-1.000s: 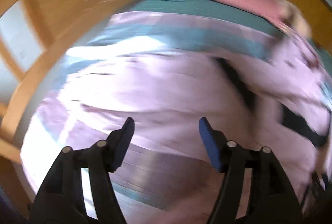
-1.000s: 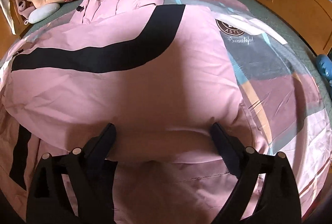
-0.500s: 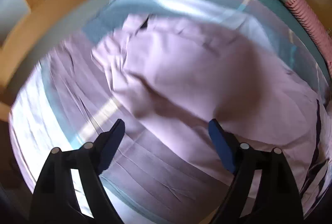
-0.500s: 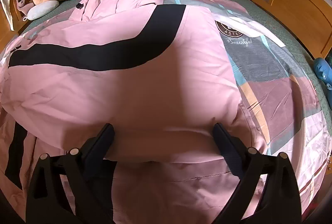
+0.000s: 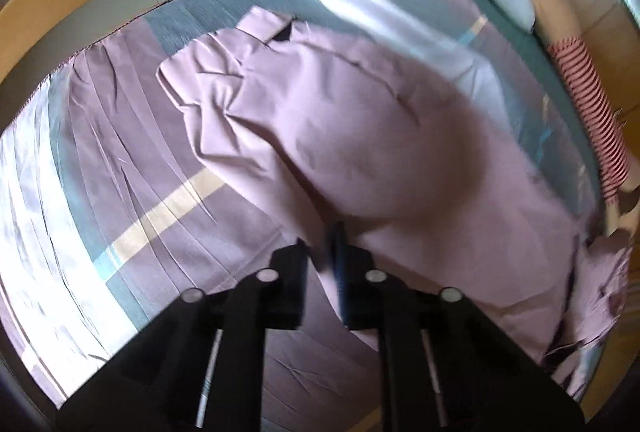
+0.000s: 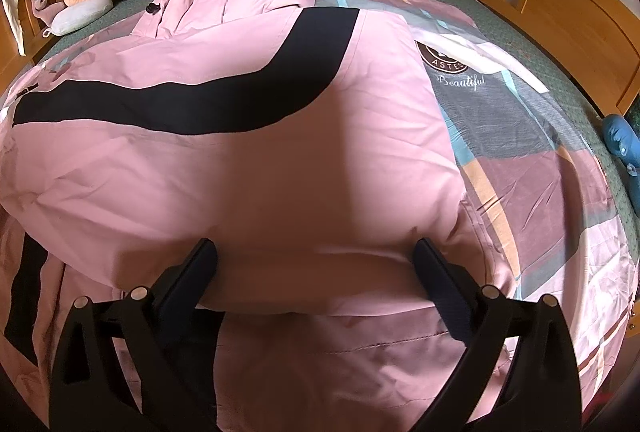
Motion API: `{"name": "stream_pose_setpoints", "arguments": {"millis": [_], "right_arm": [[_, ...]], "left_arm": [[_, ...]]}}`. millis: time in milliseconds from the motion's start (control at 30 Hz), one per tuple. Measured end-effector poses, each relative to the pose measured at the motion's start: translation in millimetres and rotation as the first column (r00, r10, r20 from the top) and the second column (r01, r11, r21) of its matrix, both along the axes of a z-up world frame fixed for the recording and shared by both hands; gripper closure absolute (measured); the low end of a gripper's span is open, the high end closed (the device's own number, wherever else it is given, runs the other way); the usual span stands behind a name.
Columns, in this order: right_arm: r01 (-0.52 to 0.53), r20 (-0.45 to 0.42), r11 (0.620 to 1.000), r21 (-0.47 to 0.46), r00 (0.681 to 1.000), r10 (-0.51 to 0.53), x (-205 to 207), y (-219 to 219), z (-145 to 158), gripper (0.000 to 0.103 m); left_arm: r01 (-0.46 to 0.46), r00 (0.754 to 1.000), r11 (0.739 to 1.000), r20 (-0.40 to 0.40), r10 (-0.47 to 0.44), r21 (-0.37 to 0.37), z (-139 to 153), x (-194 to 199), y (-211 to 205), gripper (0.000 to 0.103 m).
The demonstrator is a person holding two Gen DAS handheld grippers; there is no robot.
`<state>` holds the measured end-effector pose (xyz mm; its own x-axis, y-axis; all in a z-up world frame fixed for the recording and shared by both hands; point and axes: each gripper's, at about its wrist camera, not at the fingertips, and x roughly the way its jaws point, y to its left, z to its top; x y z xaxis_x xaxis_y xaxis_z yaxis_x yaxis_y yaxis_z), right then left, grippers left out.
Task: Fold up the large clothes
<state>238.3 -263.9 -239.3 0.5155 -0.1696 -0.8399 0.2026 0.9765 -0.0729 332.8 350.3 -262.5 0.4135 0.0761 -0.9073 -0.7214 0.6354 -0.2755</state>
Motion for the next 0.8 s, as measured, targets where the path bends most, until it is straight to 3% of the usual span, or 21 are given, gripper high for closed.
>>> {"name": "stream_pose_setpoints", "arguments": {"millis": [67,133,200,267,333,433,500,567,633,700,800], "right_arm": [[0.0,-0.001,1.0,-0.004,1.0,0.0,0.1,0.4,-0.2,0.003],[0.001,-0.001,1.0,-0.009,1.0,-0.001,0.4,1.0,0.1,0.003],[0.001,-0.001,1.0,-0.014,1.0,-0.001,0.5,1.6,0.1,0.003],[0.003,0.0,1.0,-0.014,1.0,-0.003,0.5,1.4,0.2,0.003],[0.004,0.0,1.0,-0.01,1.0,-0.004,0.3,1.3,0.5,0.003],[0.008,0.001,1.0,0.007,1.0,-0.008,-0.4,-0.3,1.3,0.003],[0.01,0.001,1.0,0.022,1.0,-0.01,-0.5,-1.8,1.7,0.003],[0.012,0.0,0.999,0.034,1.0,-0.012,-0.9,-2.4,2.2,0.003],[0.014,0.0,0.999,0.051,1.0,-0.014,-1.8,-3.7,2.9,0.003],[0.018,0.0,0.997,0.074,1.0,-0.018,-2.4,-6.4,3.7,0.003],[0.023,-0.002,0.995,0.099,1.0,-0.023,-2.8,-8.6,3.8,0.003]], "left_arm": [[-0.019,0.998,1.0,0.055,0.019,0.003,16.0,-5.3,-2.8,0.098],[0.001,0.991,0.998,0.132,-0.008,0.056,47.6,-5.6,-19.4,0.099],[0.07,0.964,0.994,0.25,-0.09,0.087,83.5,-7.3,-48.1,0.099],[0.17,0.923,0.98,0.331,-0.194,0.1,108.2,-9.4,-80.7,0.1],[0.294,0.866,0.946,0.38,-0.323,0.136,128.8,-10.7,-128.8,0.1],[0.463,0.768,0.859,0.384,-0.512,0.218,141.5,-21.0,-203.8,0.1],[0.593,0.671,0.741,0.315,-0.671,0.315,139.4,-28.3,-264.6,0.099],[0.724,0.516,0.538,0.177,-0.838,0.432,125.9,-42.0,-335.8,0.099],[0.812,0.37,0.374,0.101,-0.924,0.448,107.1,-55.7,-385.4,0.099],[0.865,0.295,0.28,0.031,-0.955,0.417,87.5,-64.5,-415.9,0.099],[0.887,0.276,0.254,-0.003,-0.961,0.386,74.8,-66.8,-423.4,0.099]]}}
